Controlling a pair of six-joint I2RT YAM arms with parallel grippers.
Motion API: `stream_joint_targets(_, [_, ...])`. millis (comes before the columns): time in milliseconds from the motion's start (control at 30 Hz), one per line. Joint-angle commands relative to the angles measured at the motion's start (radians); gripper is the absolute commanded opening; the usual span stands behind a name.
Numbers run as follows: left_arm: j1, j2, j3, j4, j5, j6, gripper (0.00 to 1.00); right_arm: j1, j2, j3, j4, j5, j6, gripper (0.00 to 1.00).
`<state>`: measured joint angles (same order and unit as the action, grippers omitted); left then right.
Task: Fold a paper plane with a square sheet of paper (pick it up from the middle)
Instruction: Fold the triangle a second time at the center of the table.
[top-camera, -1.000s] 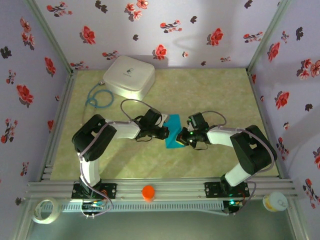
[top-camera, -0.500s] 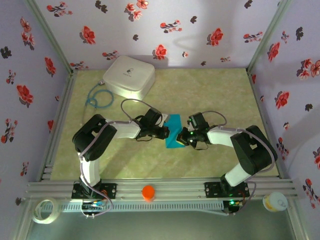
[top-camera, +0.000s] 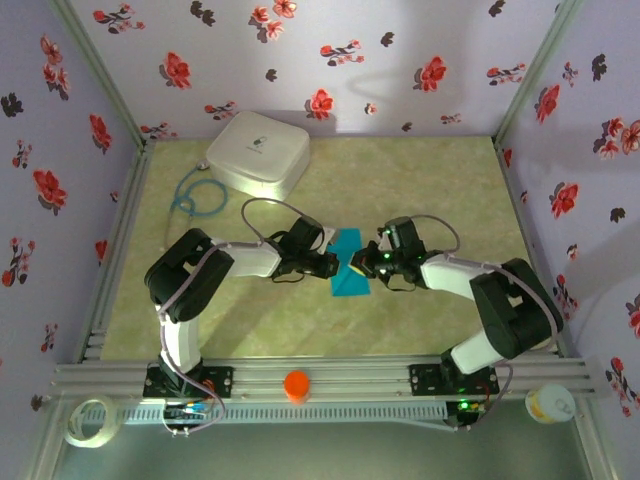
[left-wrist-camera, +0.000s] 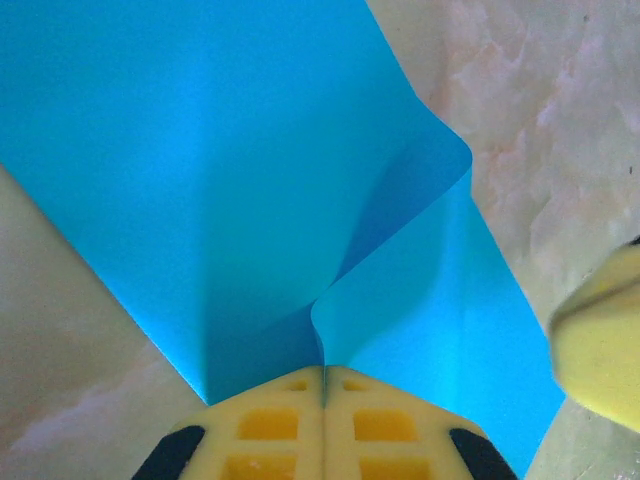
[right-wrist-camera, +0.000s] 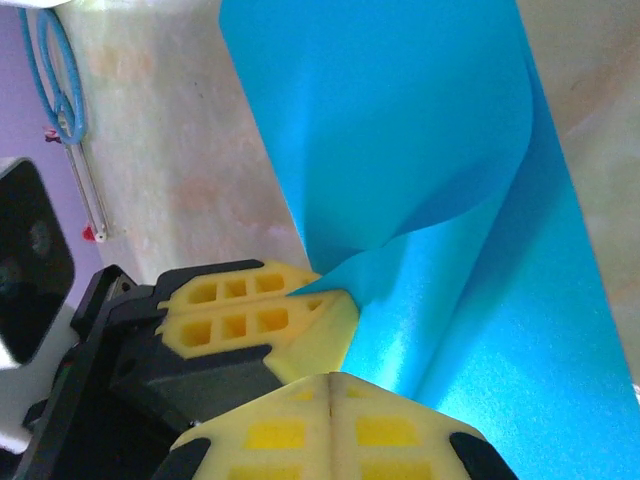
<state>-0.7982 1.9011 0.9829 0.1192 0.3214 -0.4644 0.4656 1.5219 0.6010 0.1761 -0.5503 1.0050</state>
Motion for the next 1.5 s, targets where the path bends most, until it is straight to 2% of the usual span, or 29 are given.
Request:
stream_joint_targets(0, [0.007, 0.034, -0.013, -0.042, -0.017, -0.004, 0.0, 0.013, 0.042, 0.025, 0.059, -0.03, 0.034, 0.0])
stream_joint_targets(467, [0.007, 0.042, -0.003, -0.056, -0.013, -0.001, 0.0, 0.021, 0.115, 0.013, 0.149, -0.061, 0.055, 0.0])
stream_joint_targets(767, [0.006, 0.045, 0.001, -0.07, -0.01, 0.004, 0.0, 0.015, 0.158, -0.022, 0.065, -0.002, 0.003, 0.0])
stream_joint_targets(900, [0.007, 0.049, 0.0, -0.079, -0.009, 0.009, 0.0, 0.011, 0.158, -0.053, 0.081, 0.011, 0.012, 0.0])
stream_joint_targets(1100, [0.007, 0.052, 0.005, -0.089, -0.009, 0.012, 0.0, 0.006, 0.113, -0.011, 0.071, -0.015, 0.017, 0.0])
stream_joint_targets(1233, [0.007, 0.051, 0.008, -0.095, -0.009, 0.013, 0.0, -0.014, 0.077, 0.043, -0.001, -0.003, -0.02, 0.0])
stream_joint_targets(1467, [0.007, 0.048, 0.01, -0.102, -0.008, 0.017, 0.0, -0.039, 0.13, 0.065, -0.079, 0.028, -0.075, 0.0])
